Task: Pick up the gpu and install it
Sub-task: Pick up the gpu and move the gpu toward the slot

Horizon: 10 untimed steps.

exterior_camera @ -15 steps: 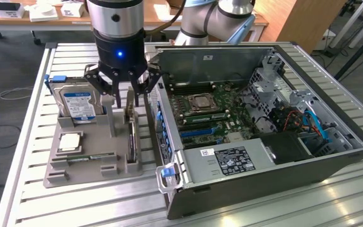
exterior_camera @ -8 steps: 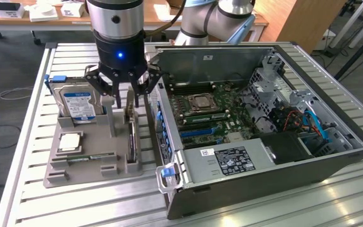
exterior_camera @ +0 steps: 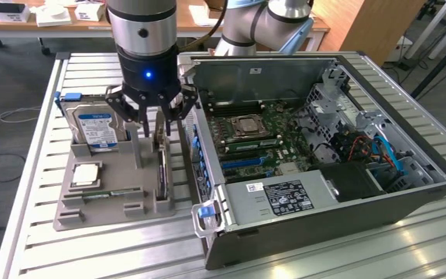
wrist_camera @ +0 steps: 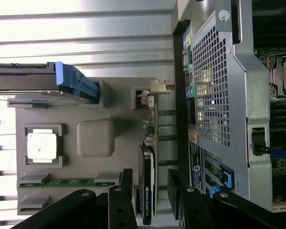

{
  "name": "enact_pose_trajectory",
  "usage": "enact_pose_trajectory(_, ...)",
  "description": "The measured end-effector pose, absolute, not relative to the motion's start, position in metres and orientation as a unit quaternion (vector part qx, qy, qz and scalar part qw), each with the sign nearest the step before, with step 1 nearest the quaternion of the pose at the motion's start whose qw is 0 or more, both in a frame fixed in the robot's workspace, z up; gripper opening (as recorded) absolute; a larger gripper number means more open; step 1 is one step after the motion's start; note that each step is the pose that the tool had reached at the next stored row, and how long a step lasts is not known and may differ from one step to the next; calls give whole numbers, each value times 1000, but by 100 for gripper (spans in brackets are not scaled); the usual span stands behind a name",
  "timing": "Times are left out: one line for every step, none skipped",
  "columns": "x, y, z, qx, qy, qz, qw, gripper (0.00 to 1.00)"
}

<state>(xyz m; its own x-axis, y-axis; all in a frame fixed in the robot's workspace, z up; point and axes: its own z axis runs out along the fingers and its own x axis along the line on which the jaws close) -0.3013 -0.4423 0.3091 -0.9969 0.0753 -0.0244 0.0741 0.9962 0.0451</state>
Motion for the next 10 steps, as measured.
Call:
enact_pose_trajectory(-301,-442,308,37,999,22,13,43)
enact_pose_trajectory(-301,-442,306,37,999,22,13,43)
enact_pose_trajectory(-301,-442,304,37,999,22,13,43)
enact_pose_trajectory(-301,-442,303,37,999,22,13,43)
enact_pose_trajectory(-301,-442,301,37,999,22,13,43)
enact_pose_trajectory(-301,-442,299,37,999,22,13,43)
enact_pose_trajectory(-301,-442,298,37,999,22,13,43)
enact_pose_trajectory(-301,-442,296,37,999,22,13,43)
enact_pose_trajectory(-301,-442,295,37,999,22,13,43)
enact_pose_trajectory(-301,-442,294,37,999,22,13,43)
